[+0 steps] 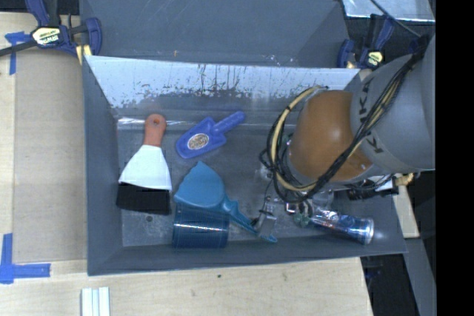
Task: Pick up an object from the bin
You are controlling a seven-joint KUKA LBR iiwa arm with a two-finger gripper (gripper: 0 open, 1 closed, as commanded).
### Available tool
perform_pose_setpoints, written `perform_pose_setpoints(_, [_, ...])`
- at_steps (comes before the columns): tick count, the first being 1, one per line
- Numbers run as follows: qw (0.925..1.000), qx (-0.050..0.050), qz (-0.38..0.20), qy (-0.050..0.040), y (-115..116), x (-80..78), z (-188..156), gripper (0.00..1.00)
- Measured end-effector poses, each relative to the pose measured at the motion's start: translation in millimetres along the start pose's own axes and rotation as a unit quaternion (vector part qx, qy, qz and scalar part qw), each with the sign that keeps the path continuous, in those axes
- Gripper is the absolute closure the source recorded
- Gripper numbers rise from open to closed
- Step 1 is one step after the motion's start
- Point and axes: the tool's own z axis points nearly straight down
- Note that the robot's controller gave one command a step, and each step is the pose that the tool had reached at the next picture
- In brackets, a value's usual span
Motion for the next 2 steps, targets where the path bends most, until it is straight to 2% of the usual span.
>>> perform_pose_setpoints(1, [0.9929,0.0,-0.119,-0.0001,50.3,10.5,1.4,0.0])
perform_pose_setpoints(2, [1.0,0.001,-0.005,0.0,53.5,7.7,7.9,0.0])
